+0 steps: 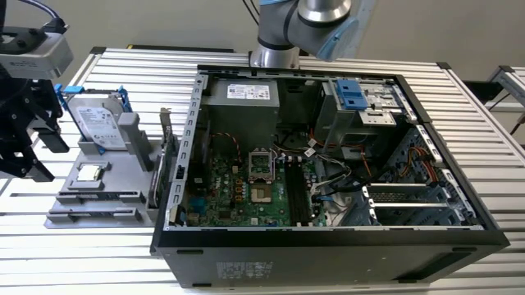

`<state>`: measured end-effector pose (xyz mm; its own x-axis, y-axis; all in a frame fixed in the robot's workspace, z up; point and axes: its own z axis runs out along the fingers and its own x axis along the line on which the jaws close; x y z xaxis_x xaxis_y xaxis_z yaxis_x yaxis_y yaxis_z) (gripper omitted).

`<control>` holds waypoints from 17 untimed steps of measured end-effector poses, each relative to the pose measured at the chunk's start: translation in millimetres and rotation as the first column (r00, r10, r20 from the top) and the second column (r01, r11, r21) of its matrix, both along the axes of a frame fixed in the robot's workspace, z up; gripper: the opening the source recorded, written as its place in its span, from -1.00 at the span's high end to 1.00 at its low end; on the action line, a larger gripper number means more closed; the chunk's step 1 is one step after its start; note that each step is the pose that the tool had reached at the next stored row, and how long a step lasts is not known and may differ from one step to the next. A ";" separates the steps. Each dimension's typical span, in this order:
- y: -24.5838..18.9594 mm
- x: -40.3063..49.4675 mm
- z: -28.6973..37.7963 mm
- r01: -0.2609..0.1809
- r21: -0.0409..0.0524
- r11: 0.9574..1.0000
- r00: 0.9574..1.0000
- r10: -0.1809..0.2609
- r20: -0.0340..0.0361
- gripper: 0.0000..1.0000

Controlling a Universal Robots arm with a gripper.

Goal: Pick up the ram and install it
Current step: 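Pick up the ram and move it above insertion slot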

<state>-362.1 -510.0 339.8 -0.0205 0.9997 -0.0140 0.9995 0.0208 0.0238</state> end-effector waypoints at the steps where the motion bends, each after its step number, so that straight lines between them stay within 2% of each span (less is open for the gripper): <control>1: 0.0 0.0 -0.2 0.000 0.000 1.000 1.000 0.000 0.000 -1.00; 12: 0.9 0.0 -6.0 0.000 0.000 1.000 1.000 0.000 0.000 -1.00; 17: 3.2 0.0 -10.0 0.000 0.000 1.000 1.000 0.000 0.000 -1.00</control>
